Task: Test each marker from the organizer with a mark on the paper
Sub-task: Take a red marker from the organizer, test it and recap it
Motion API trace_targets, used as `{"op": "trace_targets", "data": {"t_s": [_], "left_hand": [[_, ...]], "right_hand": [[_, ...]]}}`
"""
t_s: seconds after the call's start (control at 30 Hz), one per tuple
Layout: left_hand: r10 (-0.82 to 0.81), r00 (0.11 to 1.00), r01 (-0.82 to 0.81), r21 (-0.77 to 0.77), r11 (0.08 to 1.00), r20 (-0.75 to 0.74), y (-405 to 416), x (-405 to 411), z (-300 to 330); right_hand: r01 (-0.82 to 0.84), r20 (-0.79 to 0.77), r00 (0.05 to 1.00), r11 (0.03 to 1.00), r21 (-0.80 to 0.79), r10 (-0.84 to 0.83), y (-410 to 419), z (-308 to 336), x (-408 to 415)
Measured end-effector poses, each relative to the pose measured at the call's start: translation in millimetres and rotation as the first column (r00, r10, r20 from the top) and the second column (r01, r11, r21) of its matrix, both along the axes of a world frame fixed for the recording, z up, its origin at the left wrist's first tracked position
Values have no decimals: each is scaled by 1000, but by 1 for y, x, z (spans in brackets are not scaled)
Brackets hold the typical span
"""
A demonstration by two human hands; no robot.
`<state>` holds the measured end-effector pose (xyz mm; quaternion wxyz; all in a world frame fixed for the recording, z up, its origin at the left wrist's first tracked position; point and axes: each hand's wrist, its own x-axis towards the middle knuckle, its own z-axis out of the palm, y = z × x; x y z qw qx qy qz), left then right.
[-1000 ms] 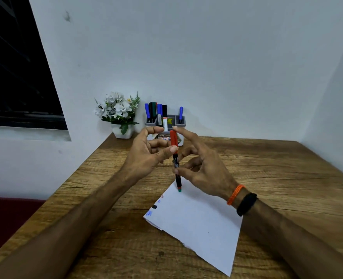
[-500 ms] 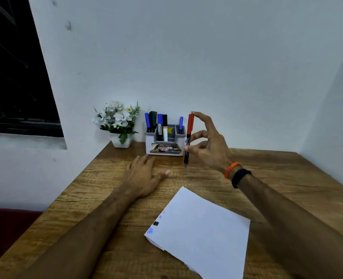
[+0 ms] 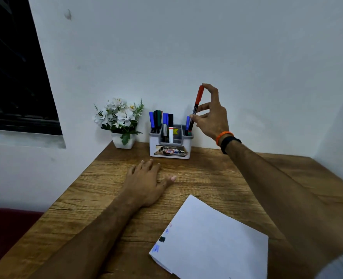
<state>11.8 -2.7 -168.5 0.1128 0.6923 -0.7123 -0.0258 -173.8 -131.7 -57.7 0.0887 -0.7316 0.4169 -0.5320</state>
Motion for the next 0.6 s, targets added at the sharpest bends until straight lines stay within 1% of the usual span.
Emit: {"op": "trace_targets", "data": {"t_s": [0.1, 0.13, 0.23, 0.27, 0.33, 0.4, 0.5, 0.57, 0.6], "left_hand": [[-1, 1000, 1, 2, 1000, -7, 1, -1, 1], [-1, 1000, 1, 2, 1000, -8, 1, -1, 1], [0, 1000, 0, -2, 1000, -6, 1, -1, 2], [0, 1000, 0, 1, 1000, -6, 2, -1, 3], [0, 1000, 0, 3, 1000, -7, 3, -2, 3], [1, 1000, -1, -1, 1000, -5, 3, -1, 3], [6, 1000, -6, 2, 1000, 1, 3, -2, 3], [10, 1000, -10, 8, 1000, -1, 2, -2, 3], [11, 1000, -11, 9, 1000, -3, 2, -2, 3]], "right_hand": [[7, -25, 1000, 999, 45, -6, -2, -7, 3], [16, -61, 998, 998, 68, -12, -2, -10, 3], [79, -252, 967, 985, 151, -40, 0, -19, 4], [91, -281, 959, 982, 166, -41, -1, -21, 2], [98, -274, 961, 979, 180, -46, -1, -21, 0], [110, -264, 962, 982, 152, -67, 1, -19, -1], [128, -216, 969, 992, 18, -121, 6, -18, 3], [107, -189, 975, 992, -61, -117, 10, -16, 11], [83, -184, 978, 994, -75, -96, 12, -16, 17]]}}
